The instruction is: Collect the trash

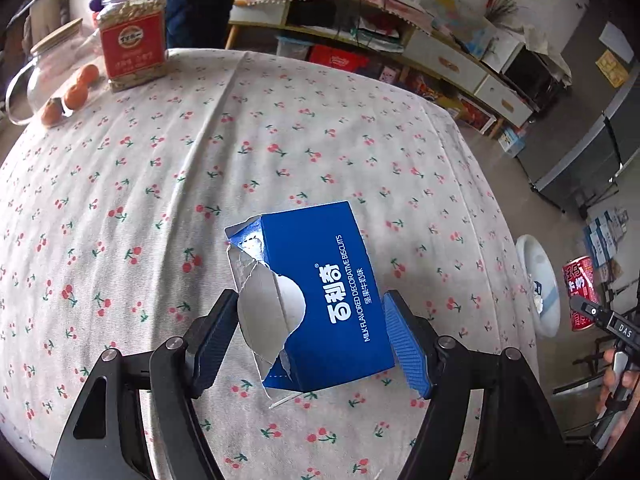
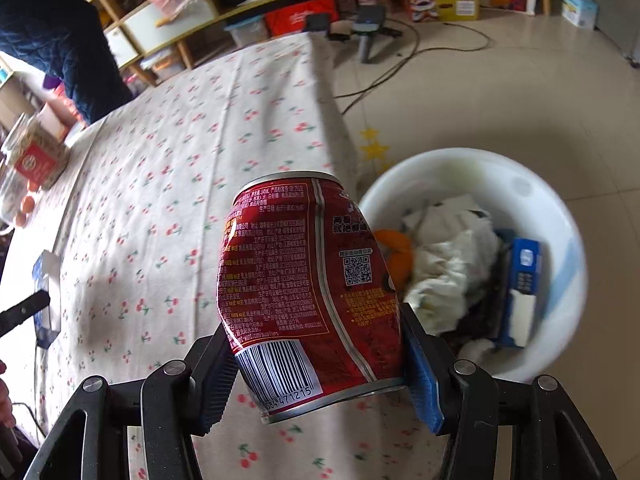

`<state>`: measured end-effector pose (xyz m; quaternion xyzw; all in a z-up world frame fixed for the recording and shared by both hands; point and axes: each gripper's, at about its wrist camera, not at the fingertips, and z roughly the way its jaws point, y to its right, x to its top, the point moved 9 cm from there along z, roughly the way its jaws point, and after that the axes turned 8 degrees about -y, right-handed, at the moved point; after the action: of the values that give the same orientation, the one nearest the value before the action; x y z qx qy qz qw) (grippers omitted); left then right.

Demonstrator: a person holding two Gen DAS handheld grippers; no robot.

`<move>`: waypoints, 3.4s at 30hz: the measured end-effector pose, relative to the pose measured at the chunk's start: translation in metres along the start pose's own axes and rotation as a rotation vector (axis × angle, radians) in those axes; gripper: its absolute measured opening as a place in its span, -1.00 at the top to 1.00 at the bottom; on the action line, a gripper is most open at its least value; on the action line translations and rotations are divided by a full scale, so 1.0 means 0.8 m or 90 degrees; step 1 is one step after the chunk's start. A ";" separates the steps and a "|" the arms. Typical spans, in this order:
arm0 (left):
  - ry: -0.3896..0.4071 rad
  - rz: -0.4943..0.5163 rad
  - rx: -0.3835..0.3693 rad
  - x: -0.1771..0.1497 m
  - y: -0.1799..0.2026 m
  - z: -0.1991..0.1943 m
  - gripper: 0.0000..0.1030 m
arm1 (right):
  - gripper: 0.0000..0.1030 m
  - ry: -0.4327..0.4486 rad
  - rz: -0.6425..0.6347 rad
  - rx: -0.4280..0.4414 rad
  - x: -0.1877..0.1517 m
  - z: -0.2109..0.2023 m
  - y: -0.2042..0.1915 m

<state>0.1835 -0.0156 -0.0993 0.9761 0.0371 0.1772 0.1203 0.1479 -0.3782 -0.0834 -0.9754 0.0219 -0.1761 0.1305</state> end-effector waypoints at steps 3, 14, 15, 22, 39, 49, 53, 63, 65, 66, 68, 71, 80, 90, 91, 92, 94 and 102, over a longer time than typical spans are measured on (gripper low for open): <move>-0.010 0.024 -0.009 -0.002 0.025 0.005 -0.46 | -0.22 0.006 0.032 -0.002 -0.004 -0.011 0.028; -0.040 0.119 -0.048 -0.006 0.148 0.031 -0.46 | -0.22 0.025 0.143 -0.013 -0.013 -0.040 0.130; -0.044 0.125 -0.055 -0.007 0.160 0.032 -0.46 | -0.23 0.027 0.151 -0.013 -0.013 -0.041 0.137; -0.050 0.178 -0.083 -0.013 0.240 0.036 -0.46 | -0.25 0.025 0.191 0.018 0.002 -0.032 0.151; -0.077 0.298 -0.104 -0.018 0.382 0.082 -0.47 | -0.50 0.017 0.209 -0.079 -0.053 -0.076 0.201; -0.041 0.315 -0.134 0.003 0.424 0.100 -0.83 | -0.50 0.033 0.242 -0.092 -0.072 -0.097 0.235; -0.036 0.323 -0.117 0.002 0.410 0.096 -0.96 | -0.51 0.035 0.238 -0.091 -0.066 -0.093 0.227; -0.027 0.300 -0.082 -0.009 0.323 0.062 -1.00 | -0.51 0.028 0.209 -0.102 -0.061 -0.084 0.202; -0.023 0.291 -0.074 -0.010 0.300 0.053 -1.00 | -0.52 0.028 0.199 -0.101 -0.060 -0.083 0.189; -0.022 0.286 -0.069 -0.011 0.286 0.048 -1.00 | -0.52 0.030 0.194 -0.101 -0.060 -0.082 0.181; -0.021 0.275 -0.061 -0.013 0.263 0.038 -1.00 | -0.55 0.035 0.181 -0.096 -0.060 -0.080 0.160; -0.016 0.260 -0.048 -0.019 0.224 0.023 -1.00 | -0.59 0.040 0.149 -0.085 -0.061 -0.077 0.121; -0.023 0.197 0.015 -0.034 0.118 -0.008 -1.00 | -0.67 0.049 0.072 -0.065 -0.067 -0.056 0.003; 0.040 0.114 0.067 -0.042 0.049 -0.044 -1.00 | -0.68 0.088 0.039 -0.113 -0.077 -0.031 -0.067; 0.039 0.102 0.066 -0.046 0.043 -0.043 -1.00 | -0.68 0.094 0.036 -0.121 -0.078 -0.030 -0.070; 0.037 0.094 0.068 -0.049 0.038 -0.042 -1.00 | -0.69 0.102 0.034 -0.129 -0.079 -0.030 -0.074; 0.036 0.089 0.080 -0.058 0.029 -0.041 -1.00 | -0.72 0.110 0.031 -0.139 -0.082 -0.028 -0.079; 0.028 0.097 0.125 -0.087 0.015 -0.039 -1.00 | -0.77 0.098 0.006 -0.165 -0.095 -0.018 -0.085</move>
<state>0.1079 -0.0281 -0.0913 0.9790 -0.0173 0.2027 0.0095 0.0717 -0.3096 -0.0784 -0.9676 0.0589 -0.2457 0.0019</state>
